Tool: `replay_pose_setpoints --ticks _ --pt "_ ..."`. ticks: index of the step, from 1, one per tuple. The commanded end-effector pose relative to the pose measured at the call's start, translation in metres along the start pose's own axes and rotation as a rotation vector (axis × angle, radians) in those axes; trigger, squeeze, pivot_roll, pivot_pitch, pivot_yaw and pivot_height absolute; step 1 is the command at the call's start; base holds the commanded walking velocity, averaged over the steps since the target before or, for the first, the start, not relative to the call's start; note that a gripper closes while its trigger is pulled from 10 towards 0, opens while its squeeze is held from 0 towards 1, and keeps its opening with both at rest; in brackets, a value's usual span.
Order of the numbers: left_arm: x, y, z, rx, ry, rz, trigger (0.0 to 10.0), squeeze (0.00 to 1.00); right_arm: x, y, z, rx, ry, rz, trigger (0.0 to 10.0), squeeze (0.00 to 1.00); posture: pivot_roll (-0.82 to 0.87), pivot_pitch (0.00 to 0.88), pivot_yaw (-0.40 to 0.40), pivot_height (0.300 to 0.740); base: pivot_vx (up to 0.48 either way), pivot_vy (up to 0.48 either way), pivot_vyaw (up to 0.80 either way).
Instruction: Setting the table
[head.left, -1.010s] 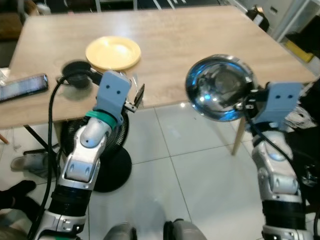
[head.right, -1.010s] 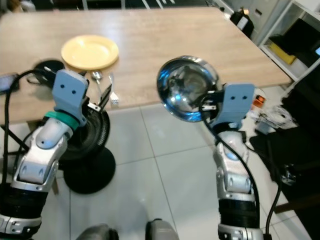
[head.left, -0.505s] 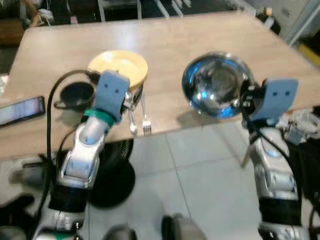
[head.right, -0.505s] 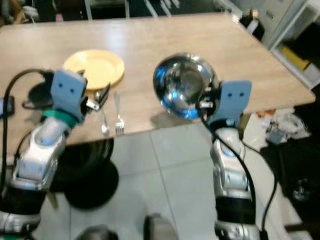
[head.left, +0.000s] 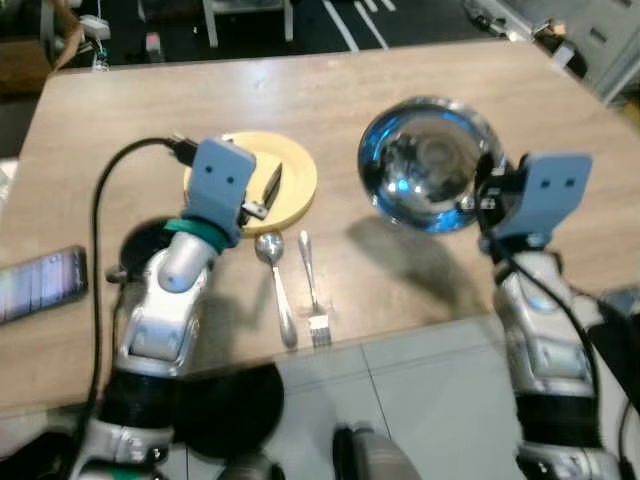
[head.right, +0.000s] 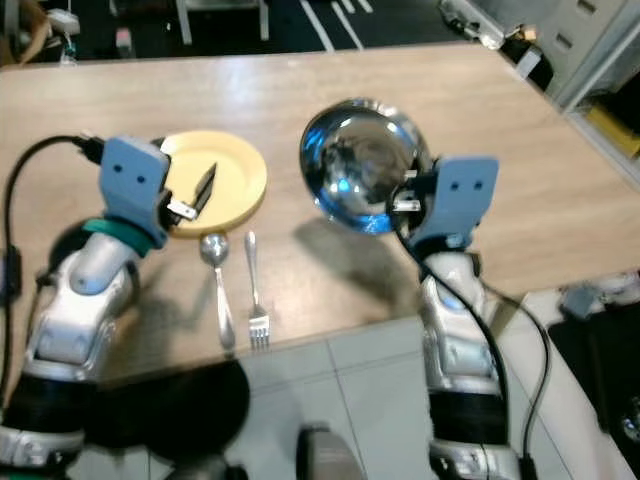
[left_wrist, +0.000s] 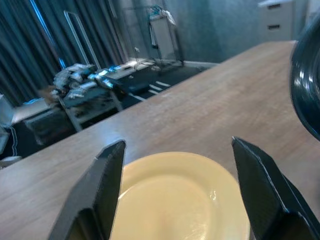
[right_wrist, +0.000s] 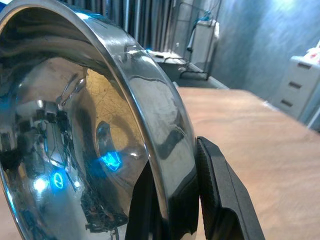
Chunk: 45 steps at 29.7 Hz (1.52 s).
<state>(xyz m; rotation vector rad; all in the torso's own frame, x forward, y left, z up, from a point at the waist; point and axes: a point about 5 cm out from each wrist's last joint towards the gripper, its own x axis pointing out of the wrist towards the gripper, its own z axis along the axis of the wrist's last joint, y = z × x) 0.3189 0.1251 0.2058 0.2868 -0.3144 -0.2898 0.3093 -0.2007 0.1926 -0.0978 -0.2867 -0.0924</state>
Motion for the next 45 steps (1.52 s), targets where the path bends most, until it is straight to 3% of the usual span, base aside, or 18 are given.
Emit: replay_pose_setpoints --ticks 1,20,30,31,32,33,34,35,37,38,39,40,41,43,44,45 --pt "-0.004 0.0 -0.007 -0.008 0.028 0.001 10.0 0.0 -0.001 0.001 0.001 0.013 -0.014 -0.003 10.0 0.0 -0.02 0.0 0.016 0.74 0.0 0.0 0.0" --pt "-0.004 -0.001 -0.006 -0.018 0.022 -0.002 10.0 0.0 -0.001 0.002 0.001 0.01 -0.013 0.007 10.0 0.0 -0.03 0.0 0.013 0.74 0.0 0.0 0.0" --pt "-0.005 -0.002 -0.006 -0.024 0.024 -0.004 10.0 0.0 0.001 0.009 -0.008 -0.001 0.055 0.041 10.0 0.0 -0.02 0.003 0.01 0.74 0.0 0.0 0.0" --pt "-0.006 -0.002 -0.006 -0.03 0.026 -0.011 10.0 0.0 0.008 0.013 -0.014 0.116 0.122 0.021 10.0 0.0 -0.01 0.01 0.008 0.74 0.0 0.0 0.0" --pt "-0.006 -0.002 -0.006 -0.03 0.026 -0.011 10.0 0.0 0.008 0.013 -0.014 0.116 0.122 0.021 10.0 0.0 -0.01 0.01 0.008 0.74 0.0 0.0 0.0" --pt "-0.007 -0.003 -0.006 -0.036 0.028 -0.017 10.0 0.0 0.015 0.02 -0.018 0.231 0.178 0.004 10.0 0.0 -0.01 0.015 0.006 0.74 0.0 0.0 0.0" --pt "-0.007 -0.003 -0.006 -0.036 0.028 -0.017 10.0 0.0 0.015 0.02 -0.018 0.231 0.178 0.004 10.0 0.0 -0.01 0.015 0.006 0.74 0.0 0.0 0.0" --pt "-0.008 -0.003 -0.005 -0.042 0.028 -0.023 10.0 0.0 0.023 0.028 -0.021 0.332 0.233 -0.001 10.0 0.0 -0.01 0.015 0.006 0.74 0.0 0.0 0.0" --pt "-0.008 -0.003 -0.005 -0.042 0.028 -0.023 10.0 0.0 0.023 0.028 -0.021 0.332 0.233 -0.001 10.0 0.0 -0.01 0.015 0.006 0.74 0.0 0.0 0.0" --pt "-0.009 -0.004 -0.002 -0.047 0.024 -0.034 10.0 0.0 0.03 0.037 -0.023 0.412 0.284 0.0 10.0 0.0 0.01 0.025 0.0 0.74 0.0 0.0 0.0" --pt "-0.009 -0.004 -0.002 -0.047 0.024 -0.034 10.0 0.0 0.03 0.037 -0.023 0.412 0.284 0.0 10.0 0.0 0.01 0.025 0.0 0.74 0.0 0.0 0.0" --pt "-0.01 -0.005 0.0 -0.051 0.022 -0.047 10.0 0.0 0.035 0.043 -0.026 0.447 0.331 0.01 10.0 0.03 0.02 0.03 -0.006 0.74 0.0 0.0 0.0" --pt "-0.011 -0.005 0.002 -0.056 0.02 -0.061 10.0 0.0 0.037 0.047 -0.028 0.469 0.368 0.021 10.0 0.23 0.02 0.032 -0.01 0.74 0.0 0.0 0.0" --pt "-0.011 -0.005 0.002 -0.056 0.02 -0.061 10.0 0.0 0.037 0.047 -0.028 0.469 0.368 0.021 10.0 0.23 0.02 0.032 -0.01 0.74 0.0 0.0 0.0" --pt "-0.013 -0.005 0.004 -0.056 0.019 -0.078 10.0 0.0 0.037 0.049 -0.031 0.484 0.406 0.044 10.0 0.36 0.03 0.037 -0.015 0.74 0.0 0.0 0.0" --pt "-0.015 -0.006 0.005 -0.058 0.02 -0.093 10.0 0.0 0.033 0.051 -0.032 0.488 0.44 0.085 10.0 0.36 0.03 0.041 -0.017 0.74 0.0 0.0 0.0"
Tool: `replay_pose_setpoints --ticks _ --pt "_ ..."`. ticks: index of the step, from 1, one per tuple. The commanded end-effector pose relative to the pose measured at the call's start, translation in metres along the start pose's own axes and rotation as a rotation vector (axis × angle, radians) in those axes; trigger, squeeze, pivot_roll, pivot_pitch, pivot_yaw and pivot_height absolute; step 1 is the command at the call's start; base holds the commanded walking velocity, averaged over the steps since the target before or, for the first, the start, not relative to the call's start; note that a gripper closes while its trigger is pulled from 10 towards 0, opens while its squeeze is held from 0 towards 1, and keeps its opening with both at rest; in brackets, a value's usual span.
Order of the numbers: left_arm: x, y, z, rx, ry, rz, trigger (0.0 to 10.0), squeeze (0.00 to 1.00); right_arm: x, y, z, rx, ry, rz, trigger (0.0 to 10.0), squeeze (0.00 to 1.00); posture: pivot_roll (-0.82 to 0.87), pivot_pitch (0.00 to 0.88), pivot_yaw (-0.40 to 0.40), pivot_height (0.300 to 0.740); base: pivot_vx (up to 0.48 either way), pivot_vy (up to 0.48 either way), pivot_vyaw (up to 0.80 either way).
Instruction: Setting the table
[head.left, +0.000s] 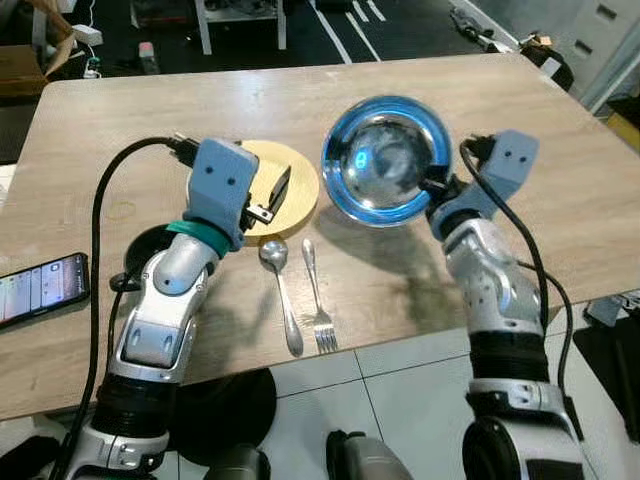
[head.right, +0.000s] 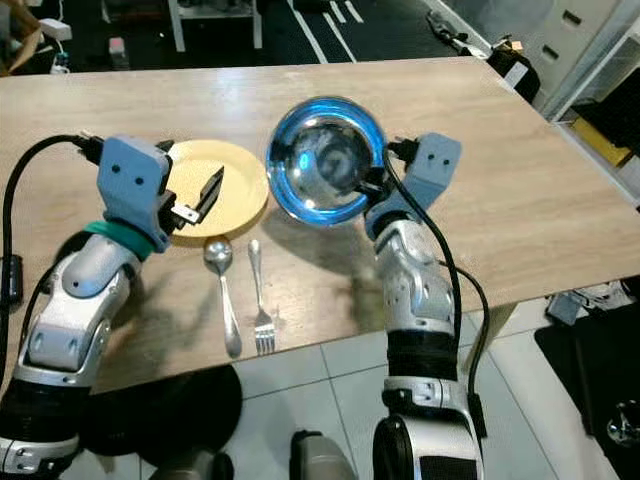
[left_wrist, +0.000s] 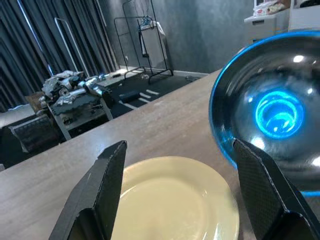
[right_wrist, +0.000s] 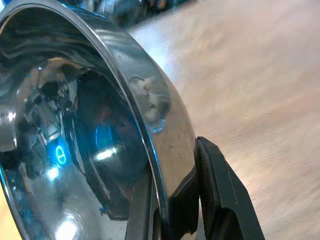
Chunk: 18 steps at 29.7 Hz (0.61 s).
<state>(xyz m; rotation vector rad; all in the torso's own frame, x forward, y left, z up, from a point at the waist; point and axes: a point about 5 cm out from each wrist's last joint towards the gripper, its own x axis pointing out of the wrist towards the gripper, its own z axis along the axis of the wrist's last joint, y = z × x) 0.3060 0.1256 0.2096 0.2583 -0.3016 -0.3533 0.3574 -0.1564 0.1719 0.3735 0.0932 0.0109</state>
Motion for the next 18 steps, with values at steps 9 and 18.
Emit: replay_pose_setpoints --ticks 9,18 --pt "-0.0055 -0.0093 -0.0017 -0.033 0.022 -0.057 10.0 0.0 -0.0091 -0.0067 -0.0138 -0.039 0.134 0.043 10.0 0.36 0.01 0.047 -0.023 0.74 0.0 0.0 0.0" --pt "-0.0061 -0.0104 -0.0001 -0.042 0.028 -0.061 10.0 0.0 -0.0068 -0.0079 -0.0091 -0.028 0.135 0.035 10.0 1.0 0.01 0.045 -0.022 0.74 0.0 0.0 0.0"
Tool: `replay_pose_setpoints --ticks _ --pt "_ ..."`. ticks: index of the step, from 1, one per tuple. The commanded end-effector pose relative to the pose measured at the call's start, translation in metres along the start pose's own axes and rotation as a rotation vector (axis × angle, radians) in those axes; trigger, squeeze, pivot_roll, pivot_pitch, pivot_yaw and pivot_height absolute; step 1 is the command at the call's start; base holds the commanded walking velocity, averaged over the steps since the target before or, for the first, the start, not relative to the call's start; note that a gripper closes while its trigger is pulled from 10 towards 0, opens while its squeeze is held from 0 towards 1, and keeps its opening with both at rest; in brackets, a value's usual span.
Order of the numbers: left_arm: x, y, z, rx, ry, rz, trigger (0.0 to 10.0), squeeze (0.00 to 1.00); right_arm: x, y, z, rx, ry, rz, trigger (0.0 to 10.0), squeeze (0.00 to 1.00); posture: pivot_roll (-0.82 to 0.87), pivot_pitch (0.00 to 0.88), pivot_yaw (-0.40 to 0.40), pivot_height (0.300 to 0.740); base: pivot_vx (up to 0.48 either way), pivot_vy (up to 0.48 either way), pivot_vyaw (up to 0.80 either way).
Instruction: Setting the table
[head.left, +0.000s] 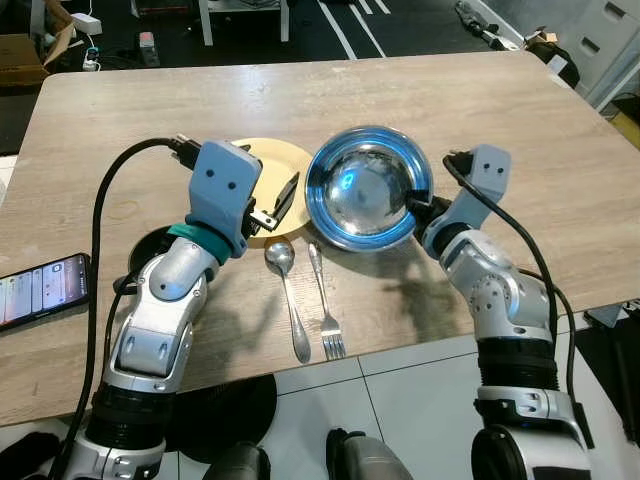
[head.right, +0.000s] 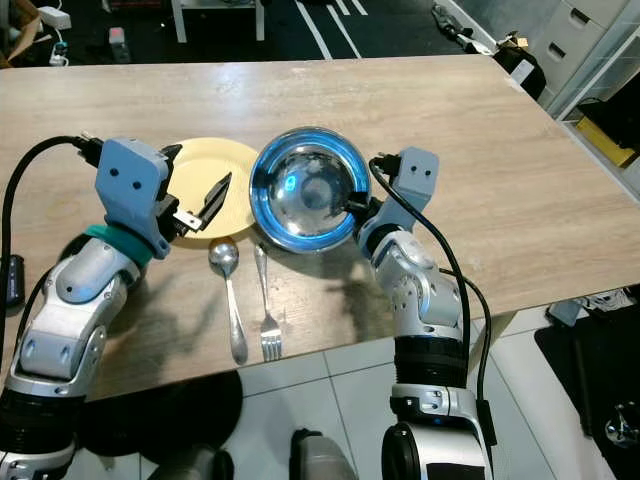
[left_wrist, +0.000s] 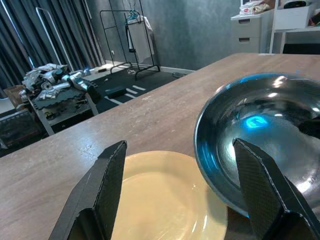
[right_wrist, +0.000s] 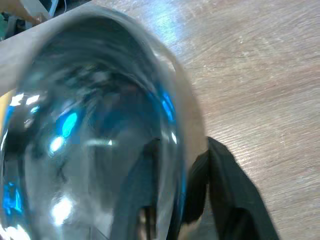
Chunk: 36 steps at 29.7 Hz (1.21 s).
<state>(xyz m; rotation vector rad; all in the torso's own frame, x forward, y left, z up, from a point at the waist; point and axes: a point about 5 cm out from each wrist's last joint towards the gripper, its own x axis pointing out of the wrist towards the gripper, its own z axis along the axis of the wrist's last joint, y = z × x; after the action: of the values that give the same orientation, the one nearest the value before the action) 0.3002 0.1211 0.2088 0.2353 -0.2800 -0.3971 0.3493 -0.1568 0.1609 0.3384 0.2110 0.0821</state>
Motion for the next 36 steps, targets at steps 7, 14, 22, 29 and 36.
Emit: replay_pose_setpoints --ticks 7,14,22,29,36 --pt "-0.003 -0.004 -0.003 -0.013 0.021 -0.021 10.0 0.0 -0.002 -0.003 0.008 0.019 -0.019 -0.003 10.0 1.0 0.01 0.043 -0.021 0.74 0.0 0.0 0.0" --pt "-0.003 -0.005 -0.003 -0.017 0.022 -0.022 10.0 0.0 -0.004 -0.005 0.016 0.015 -0.062 -0.007 10.0 0.6 0.01 0.038 -0.019 0.74 0.0 0.0 0.0" --pt "-0.001 -0.006 -0.004 -0.01 0.023 -0.019 10.0 0.0 -0.032 -0.01 0.06 -0.129 -0.4 -0.02 10.0 0.0 0.0 0.022 -0.011 0.74 0.0 0.0 0.0" --pt "0.0 -0.007 -0.005 -0.011 0.026 -0.002 10.0 0.0 -0.049 -0.005 0.067 -0.22 -0.538 -0.015 10.0 0.0 -0.01 0.017 0.003 0.74 0.0 0.0 0.0" --pt "0.004 -0.003 -0.011 -0.002 0.057 0.095 10.0 0.0 -0.068 0.005 0.058 -0.343 -0.637 0.003 10.0 0.0 -0.02 0.014 0.012 0.74 0.0 0.0 0.0"
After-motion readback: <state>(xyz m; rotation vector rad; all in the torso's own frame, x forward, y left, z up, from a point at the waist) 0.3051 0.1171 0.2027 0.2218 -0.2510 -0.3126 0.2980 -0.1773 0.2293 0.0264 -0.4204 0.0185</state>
